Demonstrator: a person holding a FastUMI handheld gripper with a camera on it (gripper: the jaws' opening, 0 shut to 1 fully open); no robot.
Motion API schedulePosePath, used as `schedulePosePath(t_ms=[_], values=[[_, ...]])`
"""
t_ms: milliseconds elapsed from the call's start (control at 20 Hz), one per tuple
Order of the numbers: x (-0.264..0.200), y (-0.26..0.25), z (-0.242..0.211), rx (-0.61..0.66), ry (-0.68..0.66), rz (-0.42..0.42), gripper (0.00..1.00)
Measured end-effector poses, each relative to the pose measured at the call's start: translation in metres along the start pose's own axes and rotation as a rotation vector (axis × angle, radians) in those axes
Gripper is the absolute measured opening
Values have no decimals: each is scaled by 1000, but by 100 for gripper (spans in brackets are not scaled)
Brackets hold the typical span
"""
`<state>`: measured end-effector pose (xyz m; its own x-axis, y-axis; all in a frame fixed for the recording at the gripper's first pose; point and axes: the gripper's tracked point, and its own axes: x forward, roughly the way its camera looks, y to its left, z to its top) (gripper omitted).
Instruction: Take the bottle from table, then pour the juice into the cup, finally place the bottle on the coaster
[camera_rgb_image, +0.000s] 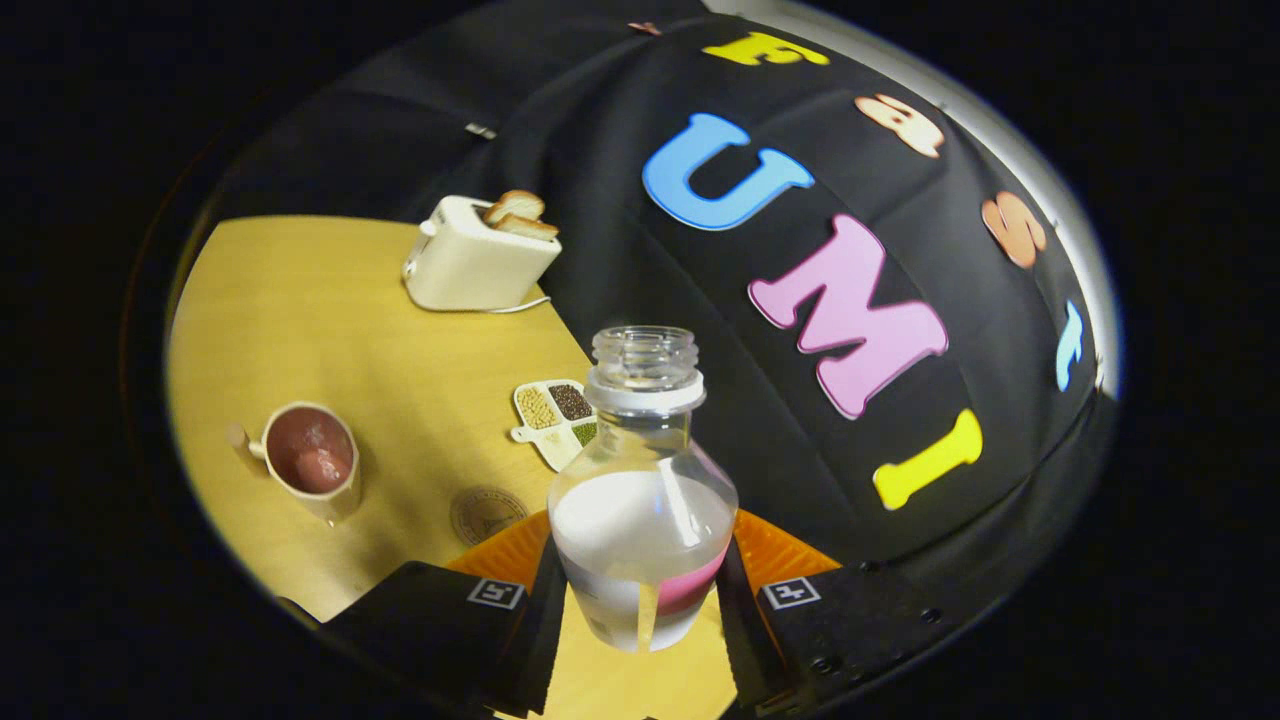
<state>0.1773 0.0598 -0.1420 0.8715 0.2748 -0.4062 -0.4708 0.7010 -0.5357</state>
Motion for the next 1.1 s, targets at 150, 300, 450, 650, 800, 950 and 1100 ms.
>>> schedulePosePath(t_ms=[150, 300, 450, 650, 800, 950, 1100], values=[[3, 2, 10, 176, -57, 19, 71], [14, 18, 15, 357, -113, 55, 71], [30, 32, 19, 500, -162, 85, 71], [56, 42, 4, 632, -183, 75, 71], [81, 47, -14, 698, -172, 54, 72], [99, 53, -31, 714, -147, 35, 73], [108, 58, -39, 700, -161, 25, 73]])
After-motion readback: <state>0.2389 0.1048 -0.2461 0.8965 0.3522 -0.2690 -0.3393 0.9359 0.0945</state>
